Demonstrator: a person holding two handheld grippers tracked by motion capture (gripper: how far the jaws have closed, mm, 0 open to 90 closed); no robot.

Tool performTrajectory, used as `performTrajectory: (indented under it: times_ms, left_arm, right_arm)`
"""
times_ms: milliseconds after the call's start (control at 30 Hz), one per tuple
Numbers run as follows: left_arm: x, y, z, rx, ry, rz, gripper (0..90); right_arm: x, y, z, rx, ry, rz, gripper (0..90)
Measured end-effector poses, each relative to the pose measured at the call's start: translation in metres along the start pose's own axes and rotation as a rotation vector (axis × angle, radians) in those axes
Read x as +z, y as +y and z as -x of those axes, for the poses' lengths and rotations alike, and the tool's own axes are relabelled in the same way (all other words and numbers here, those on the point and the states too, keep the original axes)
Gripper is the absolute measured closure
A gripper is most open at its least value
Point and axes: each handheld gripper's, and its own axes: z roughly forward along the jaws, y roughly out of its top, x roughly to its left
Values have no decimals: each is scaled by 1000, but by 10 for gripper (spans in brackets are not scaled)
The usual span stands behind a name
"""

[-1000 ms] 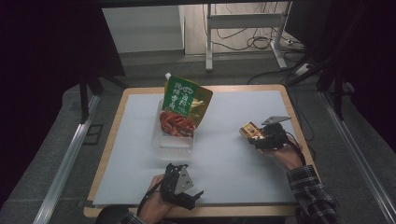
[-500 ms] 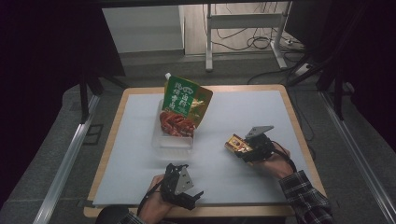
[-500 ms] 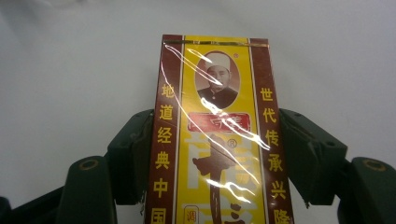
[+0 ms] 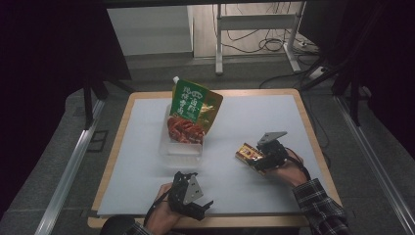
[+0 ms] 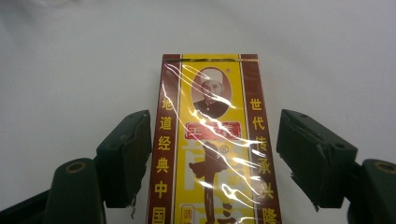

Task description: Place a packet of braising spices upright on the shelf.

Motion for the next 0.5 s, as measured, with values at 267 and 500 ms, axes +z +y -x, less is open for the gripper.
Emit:
performTrajectory:
  times_ms: [267, 500]
  left_arm:
    - [0, 0, 0, 1, 5, 3, 20]
    - [1, 0, 1, 4, -1, 2, 19]
  right_arm:
    - [-2, 6, -1, -11, 1, -17, 261]
    - [-5, 9, 1, 7, 18, -71, 261]
